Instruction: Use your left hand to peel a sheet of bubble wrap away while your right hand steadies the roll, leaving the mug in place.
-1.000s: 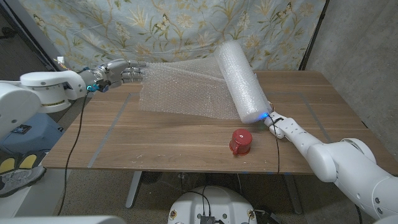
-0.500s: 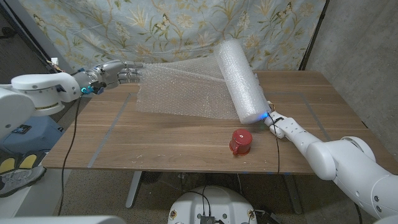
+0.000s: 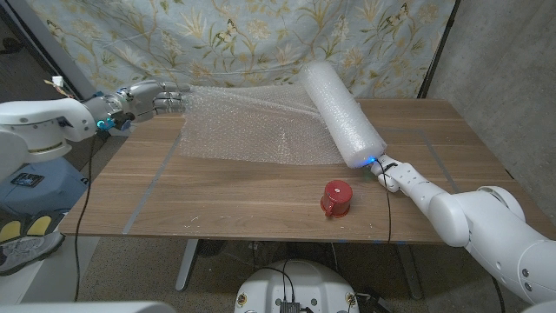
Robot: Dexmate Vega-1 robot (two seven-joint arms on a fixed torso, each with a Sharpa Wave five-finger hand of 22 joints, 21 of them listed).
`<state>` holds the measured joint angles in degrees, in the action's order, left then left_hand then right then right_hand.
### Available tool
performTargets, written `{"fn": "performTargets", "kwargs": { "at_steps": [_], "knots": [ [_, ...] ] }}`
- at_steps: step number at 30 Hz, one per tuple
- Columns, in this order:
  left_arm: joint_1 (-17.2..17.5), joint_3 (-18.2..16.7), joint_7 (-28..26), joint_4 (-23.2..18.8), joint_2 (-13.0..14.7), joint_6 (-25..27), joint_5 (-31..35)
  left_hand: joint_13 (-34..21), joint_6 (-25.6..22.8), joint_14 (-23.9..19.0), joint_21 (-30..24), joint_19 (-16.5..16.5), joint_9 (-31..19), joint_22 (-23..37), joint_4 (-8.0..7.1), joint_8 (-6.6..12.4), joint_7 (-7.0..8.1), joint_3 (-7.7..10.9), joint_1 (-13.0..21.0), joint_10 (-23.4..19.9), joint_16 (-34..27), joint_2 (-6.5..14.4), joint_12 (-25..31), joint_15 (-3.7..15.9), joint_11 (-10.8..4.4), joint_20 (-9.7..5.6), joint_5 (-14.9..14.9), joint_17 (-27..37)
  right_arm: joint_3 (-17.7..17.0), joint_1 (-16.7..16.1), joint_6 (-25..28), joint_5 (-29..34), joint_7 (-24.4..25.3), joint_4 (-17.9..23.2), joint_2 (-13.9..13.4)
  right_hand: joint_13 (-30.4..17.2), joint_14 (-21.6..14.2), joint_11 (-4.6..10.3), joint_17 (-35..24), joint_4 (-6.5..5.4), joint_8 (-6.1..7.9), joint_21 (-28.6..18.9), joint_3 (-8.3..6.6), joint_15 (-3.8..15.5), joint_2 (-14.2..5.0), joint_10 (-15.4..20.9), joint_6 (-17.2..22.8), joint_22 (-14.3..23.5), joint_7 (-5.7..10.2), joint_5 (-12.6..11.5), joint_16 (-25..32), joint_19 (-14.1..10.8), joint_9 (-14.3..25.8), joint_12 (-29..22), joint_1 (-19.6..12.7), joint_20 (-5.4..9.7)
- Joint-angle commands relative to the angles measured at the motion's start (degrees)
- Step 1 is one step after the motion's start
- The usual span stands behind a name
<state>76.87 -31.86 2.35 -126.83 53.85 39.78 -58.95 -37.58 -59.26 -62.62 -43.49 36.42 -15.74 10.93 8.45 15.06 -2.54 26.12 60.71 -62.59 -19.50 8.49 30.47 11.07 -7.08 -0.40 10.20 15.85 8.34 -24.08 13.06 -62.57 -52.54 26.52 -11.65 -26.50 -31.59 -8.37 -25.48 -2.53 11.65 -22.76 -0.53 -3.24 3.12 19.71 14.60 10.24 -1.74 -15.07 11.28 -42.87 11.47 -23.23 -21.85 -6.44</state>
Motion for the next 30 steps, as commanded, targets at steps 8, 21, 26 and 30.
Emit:
{"fn": "performTargets", "kwargs": {
  "at_steps": [8, 21, 26, 30],
  "knots": [
    [-1.4, -1.9, 6.4, 2.9, 0.1, -0.8, 3.9, -0.3, -1.2, 0.3, -0.6, -0.3, -0.2, 0.0, 0.02, 0.17, -1.16, 0.06, 0.5, -1.2, -0.1, 0.2, -0.3, 0.71, -0.52, -0.21, 0.4, 0.2, -1.5, -0.2, -1.4, 0.5, -1.3, -1.6, 0.4, -0.1, 0.7, 0.64, 0.1, -0.26, 0.12, 0.4, 0.49, 0.21, -0.35, 0.4, 0.0, 0.2, 0.37, -0.5, 0.6, 0.1, 0.0, 0.2, 0.6, -0.47],
    [-2.3, 0.3, 5.7, 2.1, 0.1, -1.2, 4.7, -0.5, -1.2, 0.4, -0.9, -0.4, -0.4, 0.0, -0.04, 0.07, -1.17, 0.11, 0.5, -1.3, 0.0, 0.2, -0.4, 0.65, -0.47, -0.15, 0.4, 0.2, -2.3, 0.5, -2.9, 0.9, -2.6, -4.0, 0.8, -0.3, 1.2, 0.88, 0.3, -0.3, 0.4, 0.8, 0.66, 0.48, -0.46, 0.4, 0.7, 0.2, 0.65, -0.8, 0.6, 0.3, 0.0, 0.5, 0.7, -0.52],
    [-2.5, 0.0, 5.5, 1.2, 0.5, -0.5, 4.5, -0.6, -1.2, 0.4, -1.0, -0.6, -0.4, 0.0, -0.04, 0.03, -1.17, 0.11, 0.6, -1.3, 0.1, 0.2, -0.5, 0.71, -0.53, -0.14, 0.4, 0.3, -2.6, 0.9, -3.5, 1.3, -3.0, -4.9, 1.1, -0.3, 1.5, 0.92, 0.4, -0.31, 0.45, 1.0, 0.74, 0.35, -0.49, 0.2, 0.9, 0.2, 0.77, -0.9, 0.6, 0.5, 0.0, 0.6, 0.7, -0.62],
    [-2.4, -0.8, 5.5, 0.4, 0.4, 0.0, 4.6, -0.7, -1.2, 0.4, -1.1, -0.6, -0.5, 0.0, -0.06, 0.06, -1.28, 0.12, 0.6, -1.2, 0.0, 0.2, -0.5, 0.66, -0.42, -0.12, 0.4, 0.4, -2.9, 1.2, -3.9, 1.6, -2.8, -5.4, 1.2, -0.3, 1.7, 0.97, 0.4, -0.33, 0.45, 1.1, 0.81, 0.3, -0.5, 0.2, 0.9, 0.2, 0.79, -1.0, 0.6, 0.6, 0.0, 0.7, 0.7, -0.63]
  ]
}}
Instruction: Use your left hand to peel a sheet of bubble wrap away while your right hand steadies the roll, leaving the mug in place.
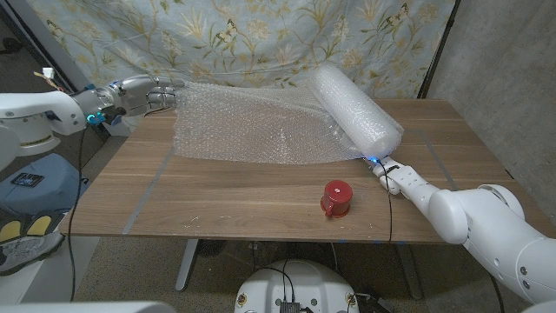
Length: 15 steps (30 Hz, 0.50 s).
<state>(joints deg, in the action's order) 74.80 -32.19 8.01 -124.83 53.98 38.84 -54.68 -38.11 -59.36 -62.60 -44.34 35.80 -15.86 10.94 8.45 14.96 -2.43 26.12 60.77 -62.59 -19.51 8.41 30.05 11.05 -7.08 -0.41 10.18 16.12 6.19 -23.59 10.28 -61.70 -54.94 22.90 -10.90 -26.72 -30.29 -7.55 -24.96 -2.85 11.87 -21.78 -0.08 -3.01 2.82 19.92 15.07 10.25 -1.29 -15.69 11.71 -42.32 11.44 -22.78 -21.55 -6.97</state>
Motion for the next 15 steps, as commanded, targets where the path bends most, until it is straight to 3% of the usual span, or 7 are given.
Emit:
{"fn": "performTargets", "kwargs": {
  "at_steps": [1, 15],
  "knots": [
    [-0.2, -0.8, -0.1, -1.7, 0.2, 1.0, 0.4, -0.2, -1.0, 0.4, -0.3, -0.1, -0.4, 0.0, -0.06, 0.11, -1.37, 0.13, 0.5, -1.1, 0.1, 0.3, -0.1, 0.69, -0.49, -0.1, 0.4, 0.1, -0.8, 0.7, -1.3, 0.9, -0.4, -1.9, 0.5, -0.1, 0.4, 0.14, -0.1, -0.01, 0.25, 0.2, 0.37, 0.02, -0.2, -0.1, 0.5, 0.2, 0.36, -0.4, 0.2, 0.0, 0.0, 0.3, 0.4, -0.13],
    [3.2, -6.2, 4.8, -2.2, -1.1, 1.3, 3.2, -0.3, -1.0, 0.5, -0.7, -0.3, -0.5, 0.0, -0.13, 0.0, -1.29, 0.13, 0.5, -1.1, 0.2, 0.3, -0.4, 0.65, -0.71, -0.16, 0.4, 0.2, -2.5, 1.2, -2.9, 2.0, 1.2, -2.9, 1.6, -0.2, 0.9, 0.06, 0.0, -0.04, 0.27, 0.6, 0.6, -0.1, -0.23, -0.1, 0.6, 0.3, 0.56, -0.7, 0.3, 0.2, 0.0, 0.6, 0.5, -0.16]
  ]
}}
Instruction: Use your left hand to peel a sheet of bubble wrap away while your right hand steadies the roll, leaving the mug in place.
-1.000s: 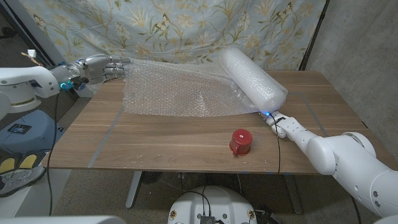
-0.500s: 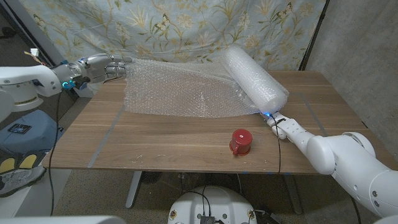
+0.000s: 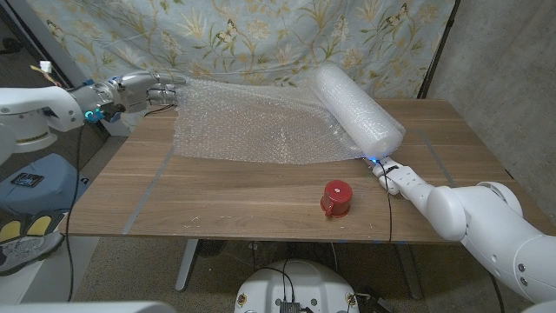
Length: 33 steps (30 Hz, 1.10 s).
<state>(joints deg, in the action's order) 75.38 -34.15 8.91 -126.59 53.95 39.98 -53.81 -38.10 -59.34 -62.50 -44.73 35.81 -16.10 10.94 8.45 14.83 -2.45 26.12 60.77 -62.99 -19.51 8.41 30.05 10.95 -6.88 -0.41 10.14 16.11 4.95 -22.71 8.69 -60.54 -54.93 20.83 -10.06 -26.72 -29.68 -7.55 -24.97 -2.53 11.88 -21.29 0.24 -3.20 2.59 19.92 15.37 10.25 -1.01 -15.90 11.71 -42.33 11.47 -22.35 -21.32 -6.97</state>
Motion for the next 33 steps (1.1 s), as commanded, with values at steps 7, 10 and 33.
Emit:
{"fn": "performTargets", "kwargs": {
  "at_steps": [7, 10, 33],
  "knots": [
    [5.0, -7.0, 9.0, 1.1, -2.4, -1.8, 5.1, -0.5, -0.9, 0.5, -0.4, -0.4, -0.4, 0.0, -0.13, 0.09, -1.23, 0.14, 0.5, -0.7, 0.2, 0.3, -0.3, 0.75, -0.62, -0.17, 0.4, 0.3, -2.1, 0.3, -2.0, 1.3, 1.4, -0.9, 1.2, -0.3, 0.4, 0.24, 0.1, -0.37, 0.25, 0.3, 0.41, 0.17, -0.02, -0.2, 0.4, 0.3, 0.29, -0.6, 0.4, 0.3, 0.0, 0.3, 0.3, -0.31],
    [5.5, -7.5, 10.6, 1.9, -2.7, -2.7, 6.1, -0.6, -1.0, 0.6, -0.5, -0.5, -0.4, -0.1, -0.13, 0.09, -1.31, 0.15, 0.5, -0.7, 0.2, 0.3, -0.3, 0.76, -0.67, -0.18, 0.4, 0.3, -2.3, 0.1, -2.1, 1.4, 1.0, -0.8, 1.4, -0.3, 0.4, 0.29, 0.1, -0.37, 0.24, 0.4, 0.45, 0.23, -0.05, -0.2, 0.4, 0.3, 0.28, -0.6, 0.4, 0.3, 0.0, 0.3, 0.3, -0.36],
    [1.9, -4.9, 14.5, 7.3, -0.6, -5.6, 8.4, -0.8, -1.0, 0.7, -1.0, -0.7, -0.6, -0.1, -0.2, -0.06, -1.21, 0.18, 0.5, -0.7, 0.4, 0.2, -0.6, 0.68, -0.71, -0.2, 0.4, 0.4, -2.6, -0.2, -3.3, 1.6, -0.9, -0.7, 1.5, -0.6, 1.0, 0.37, 0.3, -0.41, 0.35, 1.0, 0.82, 0.24, -0.17, -0.1, 0.9, 0.3, 0.5, -1.1, 0.6, 0.5, 0.0, 0.7, 0.3, -0.38]
  ]
}}
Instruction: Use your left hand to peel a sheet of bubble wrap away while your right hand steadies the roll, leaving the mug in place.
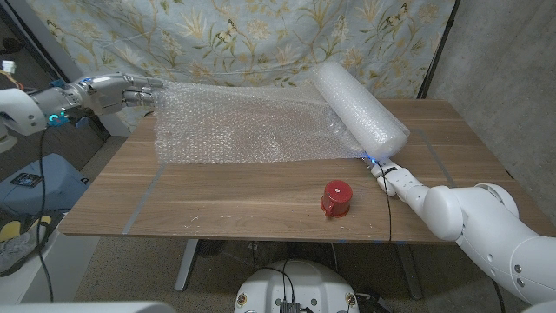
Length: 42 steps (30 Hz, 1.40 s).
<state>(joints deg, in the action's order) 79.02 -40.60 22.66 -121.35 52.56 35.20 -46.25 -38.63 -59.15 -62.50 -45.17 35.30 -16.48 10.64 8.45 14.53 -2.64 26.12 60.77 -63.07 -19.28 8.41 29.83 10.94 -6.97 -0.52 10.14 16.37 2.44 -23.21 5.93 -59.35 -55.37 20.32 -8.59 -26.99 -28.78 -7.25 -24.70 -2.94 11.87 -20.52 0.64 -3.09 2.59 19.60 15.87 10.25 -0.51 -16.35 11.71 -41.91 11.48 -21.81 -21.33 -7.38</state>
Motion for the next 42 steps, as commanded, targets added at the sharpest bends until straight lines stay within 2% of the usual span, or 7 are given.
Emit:
{"fn": "performTargets", "kwargs": {
  "at_steps": [1, 17, 42],
  "knots": [
    [-1.8, 1.8, 0.7, 2.1, 0.8, -0.9, 0.8, -0.3, -1.1, 0.6, -0.6, -0.2, -0.2, 0.2, -0.2, 0.22, -1.04, 0.17, 0.5, -0.7, 0.2, 0.2, -0.3, 0.7, -0.73, -0.12, 0.4, 0.1, -0.1, 0.3, -0.6, 0.5, -0.5, -0.1, 0.0, -0.3, 0.2, 0.22, 0.0, -0.01, 0.37, 0.2, 0.44, 0.14, -0.18, 0.2, 0.5, 0.3, 0.02, -0.6, 0.6, 0.0, 0.0, 0.2, 0.3, 0.01],
    [-2.6, 3.5, 0.6, 2.4, 1.3, -1.9, 0.7, -0.2, -1.2, 0.5, -1.0, -0.4, -0.3, 0.2, -0.25, 0.07, -0.95, 0.21, 0.4, -0.8, 0.2, 0.2, -0.6, 0.73, -0.44, -0.14, 0.4, 0.2, -0.2, 1.1, -0.5, 1.5, 0.3, -0.5, -0.4, -0.4, 0.5, 0.15, 0.1, -0.01, 0.37, 0.5, 0.61, -0.01, -0.31, 0.2, 0.6, 0.3, 0.04, -0.8, 0.7, 0.0, 0.0, 0.4, 0.2, -0.03],
    [-5.6, 8.0, -4.0, 0.1, 3.3, -0.1, -0.9, -0.3, -1.1, 0.4, -1.6, -0.6, -0.6, 0.1, -0.39, -0.14, -0.97, 0.18, 0.2, -0.8, 0.2, 0.2, -0.8, 0.64, -0.68, -0.03, 0.4, 0.4, -2.3, 2.0, -0.1, 3.7, 2.3, -1.0, -0.6, -0.6, 0.8, 0.09, 0.2, 0.01, 0.33, 1.0, 0.9, 0.02, -0.45, 0.4, 0.8, 0.3, 0.09, -1.1, 0.9, -0.1, -0.1, 0.7, 0.1, -0.05]
  ]
}}
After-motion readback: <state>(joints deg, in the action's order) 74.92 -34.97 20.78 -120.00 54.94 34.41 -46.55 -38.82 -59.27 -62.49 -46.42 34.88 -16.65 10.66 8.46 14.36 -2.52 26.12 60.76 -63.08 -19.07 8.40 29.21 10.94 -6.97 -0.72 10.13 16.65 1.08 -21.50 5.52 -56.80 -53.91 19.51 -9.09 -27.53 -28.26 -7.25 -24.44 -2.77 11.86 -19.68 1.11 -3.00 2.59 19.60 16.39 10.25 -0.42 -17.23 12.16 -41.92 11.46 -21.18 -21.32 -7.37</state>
